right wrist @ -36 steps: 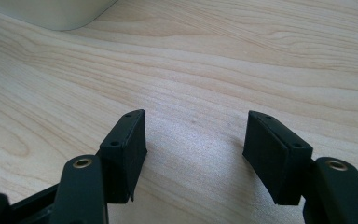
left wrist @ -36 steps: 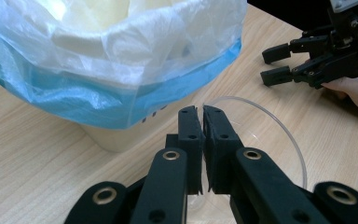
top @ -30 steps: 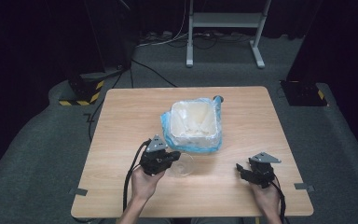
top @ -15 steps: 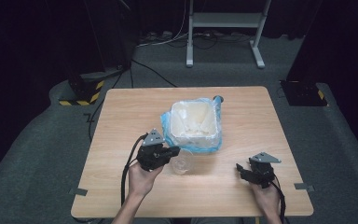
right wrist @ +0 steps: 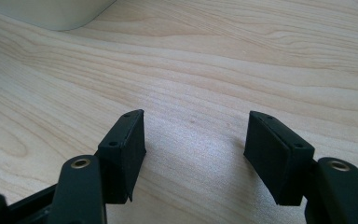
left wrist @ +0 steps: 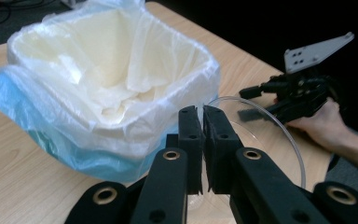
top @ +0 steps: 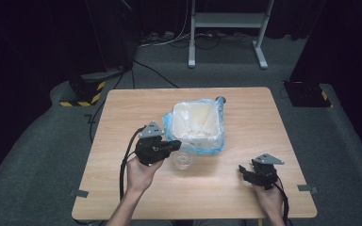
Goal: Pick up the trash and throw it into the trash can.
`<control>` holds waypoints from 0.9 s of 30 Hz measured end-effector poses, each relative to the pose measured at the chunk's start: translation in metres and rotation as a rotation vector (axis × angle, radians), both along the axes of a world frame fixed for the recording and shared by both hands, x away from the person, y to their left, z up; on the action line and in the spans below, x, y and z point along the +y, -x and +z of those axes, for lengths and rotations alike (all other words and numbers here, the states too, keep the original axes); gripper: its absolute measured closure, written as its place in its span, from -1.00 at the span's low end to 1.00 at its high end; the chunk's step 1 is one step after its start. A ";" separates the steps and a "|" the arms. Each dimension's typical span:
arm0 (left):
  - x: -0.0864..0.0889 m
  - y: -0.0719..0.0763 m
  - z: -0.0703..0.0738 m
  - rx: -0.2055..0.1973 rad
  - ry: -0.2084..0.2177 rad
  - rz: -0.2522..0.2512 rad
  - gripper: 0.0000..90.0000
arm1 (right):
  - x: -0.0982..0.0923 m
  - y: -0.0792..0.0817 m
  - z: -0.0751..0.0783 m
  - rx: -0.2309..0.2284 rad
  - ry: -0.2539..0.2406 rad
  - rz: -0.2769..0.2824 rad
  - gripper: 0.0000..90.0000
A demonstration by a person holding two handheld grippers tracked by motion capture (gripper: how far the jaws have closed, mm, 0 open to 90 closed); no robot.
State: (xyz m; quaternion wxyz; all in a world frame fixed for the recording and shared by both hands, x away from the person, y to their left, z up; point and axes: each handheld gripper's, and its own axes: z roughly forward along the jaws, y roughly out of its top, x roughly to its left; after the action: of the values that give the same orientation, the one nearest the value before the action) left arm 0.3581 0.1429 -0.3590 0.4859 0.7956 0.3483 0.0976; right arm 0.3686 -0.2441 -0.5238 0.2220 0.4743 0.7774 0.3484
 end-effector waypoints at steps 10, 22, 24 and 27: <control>-0.003 -0.008 0.030 -0.026 0.001 -0.018 0.91 | 0.000 0.000 0.000 0.001 0.001 -0.004 -0.19; -0.010 -0.020 0.051 -0.055 0.012 -0.032 0.91 | 0.000 0.000 0.000 0.001 0.000 -0.007 -0.20; -0.009 -0.024 0.053 -0.052 0.027 -0.031 0.91 | 0.000 0.000 0.000 0.002 0.000 -0.007 -0.20; -0.008 -0.028 0.054 -0.047 0.046 -0.029 0.91 | 0.000 0.000 0.000 0.001 0.000 -0.007 -0.20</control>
State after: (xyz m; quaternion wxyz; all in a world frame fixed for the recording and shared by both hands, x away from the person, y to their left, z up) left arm 0.3858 0.1351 -0.3051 0.5134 0.7868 0.3274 0.1010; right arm 0.3687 -0.2440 -0.5239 0.2227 0.4770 0.7761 0.3472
